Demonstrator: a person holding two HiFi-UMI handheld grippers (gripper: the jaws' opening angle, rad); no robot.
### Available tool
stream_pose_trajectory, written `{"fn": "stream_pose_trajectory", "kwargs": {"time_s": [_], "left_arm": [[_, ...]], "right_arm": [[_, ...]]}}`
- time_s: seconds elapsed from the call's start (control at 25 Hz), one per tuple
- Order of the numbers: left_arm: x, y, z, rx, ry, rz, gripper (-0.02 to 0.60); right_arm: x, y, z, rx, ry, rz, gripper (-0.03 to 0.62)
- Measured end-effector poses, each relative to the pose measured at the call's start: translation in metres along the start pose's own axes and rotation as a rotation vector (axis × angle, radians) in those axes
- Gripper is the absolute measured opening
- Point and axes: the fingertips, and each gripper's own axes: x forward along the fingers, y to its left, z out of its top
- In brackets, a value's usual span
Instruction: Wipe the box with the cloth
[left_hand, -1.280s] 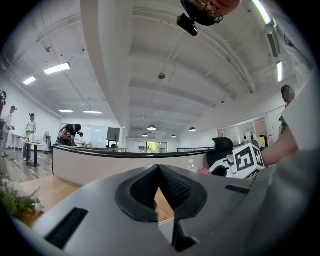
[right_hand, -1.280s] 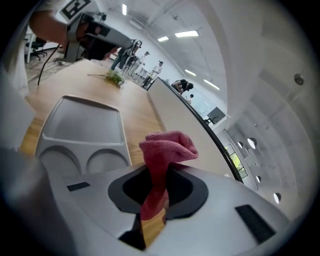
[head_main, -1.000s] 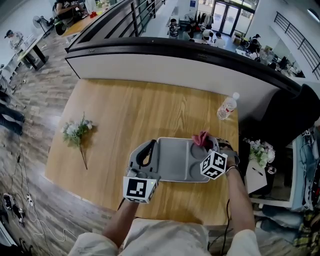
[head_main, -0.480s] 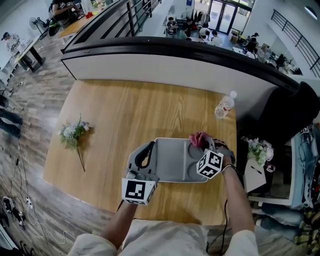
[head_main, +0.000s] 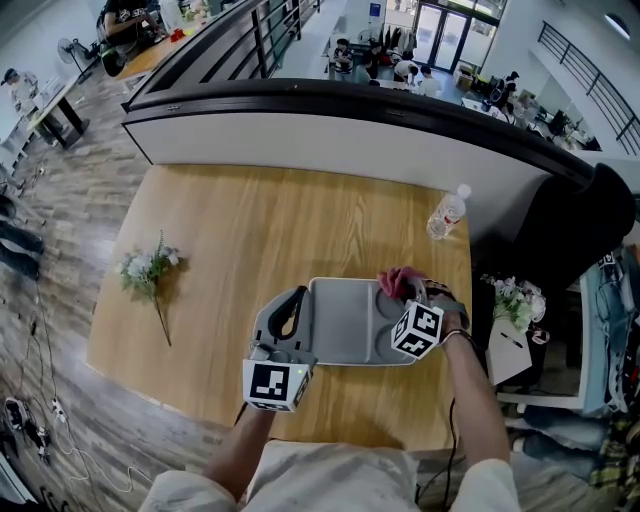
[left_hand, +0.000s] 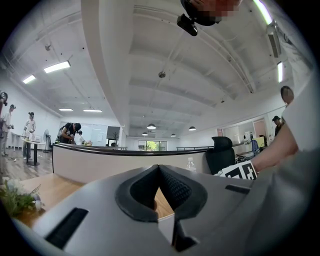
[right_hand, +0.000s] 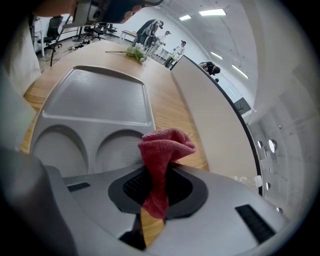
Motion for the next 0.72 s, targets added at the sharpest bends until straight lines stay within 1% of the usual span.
{"fn": "stream_pose_trajectory", "kwargs": {"time_s": [0.32, 0.72], "left_arm": [[-0.001, -0.002, 0.002, -0.002, -0.008, -0.007, 0.012], [-0.004, -0.008, 0.003, -0.007, -0.013, -0.025, 0.012]], "right_arm": [[-0.008, 0.015, 0.000, -0.029, 0.012, 0.024, 0.075], [-0.021, 0.030, -0.002, 0.010, 0.013, 0.043, 0.075]]}}
